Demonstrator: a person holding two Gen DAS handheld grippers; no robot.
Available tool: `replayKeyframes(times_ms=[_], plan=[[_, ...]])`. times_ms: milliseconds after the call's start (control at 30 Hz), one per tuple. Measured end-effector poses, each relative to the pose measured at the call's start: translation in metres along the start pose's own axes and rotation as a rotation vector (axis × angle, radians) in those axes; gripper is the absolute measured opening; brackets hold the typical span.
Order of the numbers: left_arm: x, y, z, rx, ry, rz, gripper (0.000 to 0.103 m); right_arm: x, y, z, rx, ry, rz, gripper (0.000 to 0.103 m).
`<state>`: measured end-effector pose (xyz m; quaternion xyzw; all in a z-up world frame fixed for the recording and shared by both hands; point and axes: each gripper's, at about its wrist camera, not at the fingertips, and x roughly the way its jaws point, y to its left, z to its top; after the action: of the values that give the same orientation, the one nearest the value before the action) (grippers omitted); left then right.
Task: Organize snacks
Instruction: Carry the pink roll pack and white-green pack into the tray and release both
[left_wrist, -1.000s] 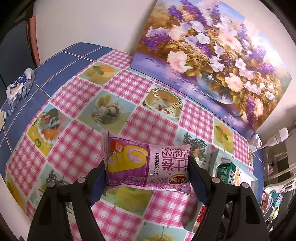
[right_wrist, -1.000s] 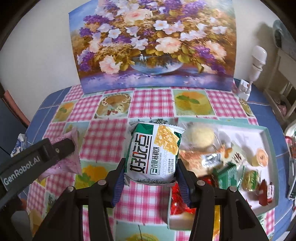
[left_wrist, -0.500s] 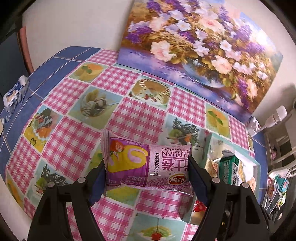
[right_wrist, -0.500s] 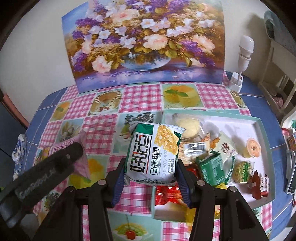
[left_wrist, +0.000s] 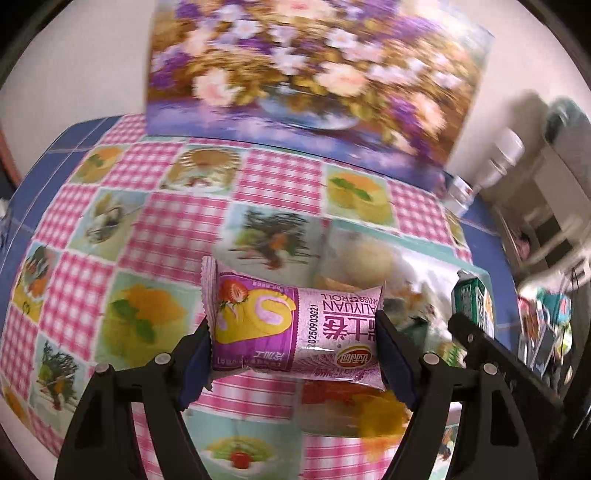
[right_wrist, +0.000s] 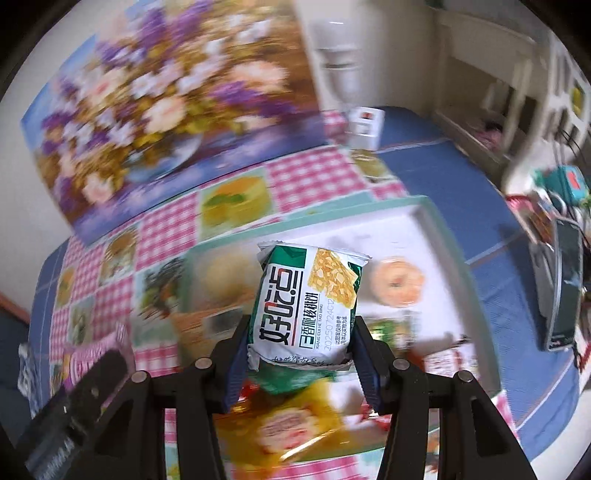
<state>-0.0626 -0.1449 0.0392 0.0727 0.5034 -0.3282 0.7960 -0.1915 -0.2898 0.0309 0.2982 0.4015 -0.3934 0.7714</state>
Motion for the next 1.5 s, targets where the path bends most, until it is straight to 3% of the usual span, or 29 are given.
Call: replayKeyframes(times_ms=[267, 533, 833, 1500], plan=[[0.009, -0.059, -0.016, 0.139, 0.019, -0.040, 0.081, 0.001, -0.049, 0.005, 0.109, 0.009, -0.007, 0.054], [0.021, -0.085, -0.028, 0.213, 0.044, -0.049, 0.081, 0.006, -0.060, 0.005, 0.127, 0.028, 0.010, 0.055], [0.038, -0.085, -0.032, 0.214, 0.091, -0.029, 0.081, 0.026, -0.050, -0.002, 0.101, 0.104, 0.036, 0.055], [0.033, -0.074, -0.027, 0.180, 0.087, -0.010, 0.087, 0.024, -0.049, 0.000, 0.089, 0.096, 0.038, 0.056]])
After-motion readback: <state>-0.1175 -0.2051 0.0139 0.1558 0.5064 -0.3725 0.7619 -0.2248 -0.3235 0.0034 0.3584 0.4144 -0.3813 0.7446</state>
